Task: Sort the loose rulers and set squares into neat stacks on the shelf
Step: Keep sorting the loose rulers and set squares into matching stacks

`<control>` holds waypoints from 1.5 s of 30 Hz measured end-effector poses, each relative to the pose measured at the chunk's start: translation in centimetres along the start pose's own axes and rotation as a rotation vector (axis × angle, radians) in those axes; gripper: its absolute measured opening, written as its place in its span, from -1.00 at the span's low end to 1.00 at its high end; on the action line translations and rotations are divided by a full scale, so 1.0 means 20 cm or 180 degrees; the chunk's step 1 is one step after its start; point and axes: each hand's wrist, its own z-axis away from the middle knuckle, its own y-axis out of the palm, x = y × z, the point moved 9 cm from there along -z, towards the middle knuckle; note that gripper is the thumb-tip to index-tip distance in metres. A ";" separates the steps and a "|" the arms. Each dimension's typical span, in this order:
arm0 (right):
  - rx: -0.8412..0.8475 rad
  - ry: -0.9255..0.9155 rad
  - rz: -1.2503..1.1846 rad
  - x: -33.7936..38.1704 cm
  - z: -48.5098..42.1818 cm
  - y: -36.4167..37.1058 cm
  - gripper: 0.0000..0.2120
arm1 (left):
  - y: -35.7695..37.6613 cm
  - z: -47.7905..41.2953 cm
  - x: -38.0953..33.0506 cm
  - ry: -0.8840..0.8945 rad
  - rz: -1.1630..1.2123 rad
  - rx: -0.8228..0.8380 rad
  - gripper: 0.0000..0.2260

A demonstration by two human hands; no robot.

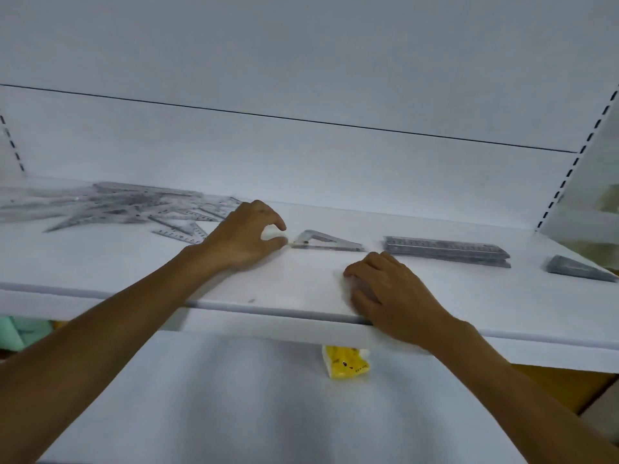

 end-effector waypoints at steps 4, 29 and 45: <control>-0.0023 -0.0154 -0.0084 0.13 -0.19 0.00 -0.71 | -0.19 0.17 0.21 -0.0119 -0.0013 -0.0120 -0.83; -0.0040 0.0331 -0.0379 0.67 -1.27 0.47 -0.86 | -0.66 0.38 1.52 -0.0484 -0.0294 0.0437 -0.81; 0.0295 0.0029 -0.0635 0.90 -1.49 0.58 -0.57 | -0.64 0.33 1.46 -0.0066 -0.0388 0.0458 -0.51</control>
